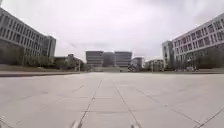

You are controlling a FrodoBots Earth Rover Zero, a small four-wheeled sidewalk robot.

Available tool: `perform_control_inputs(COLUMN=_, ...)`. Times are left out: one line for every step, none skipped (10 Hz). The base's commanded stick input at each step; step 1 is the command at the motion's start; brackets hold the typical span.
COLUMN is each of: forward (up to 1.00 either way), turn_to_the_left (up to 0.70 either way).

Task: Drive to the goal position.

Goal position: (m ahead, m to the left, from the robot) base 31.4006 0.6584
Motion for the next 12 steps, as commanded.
perform_control_inputs(forward=0.70, turn_to_the_left=0.00)
perform_control_inputs(forward=0.70, turn_to_the_left=0.00)
perform_control_inputs(forward=0.70, turn_to_the_left=0.00)
perform_control_inputs(forward=0.70, turn_to_the_left=0.00)
perform_control_inputs(forward=0.70, turn_to_the_left=0.00)
perform_control_inputs(forward=0.70, turn_to_the_left=0.00)
perform_control_inputs(forward=0.70, turn_to_the_left=0.00)
perform_control_inputs(forward=0.70, turn_to_the_left=0.00)
perform_control_inputs(forward=0.70, turn_to_the_left=0.00)
perform_control_inputs(forward=0.70, turn_to_the_left=0.00)
perform_control_inputs(forward=0.70, turn_to_the_left=0.00)
perform_control_inputs(forward=0.70, turn_to_the_left=0.00)
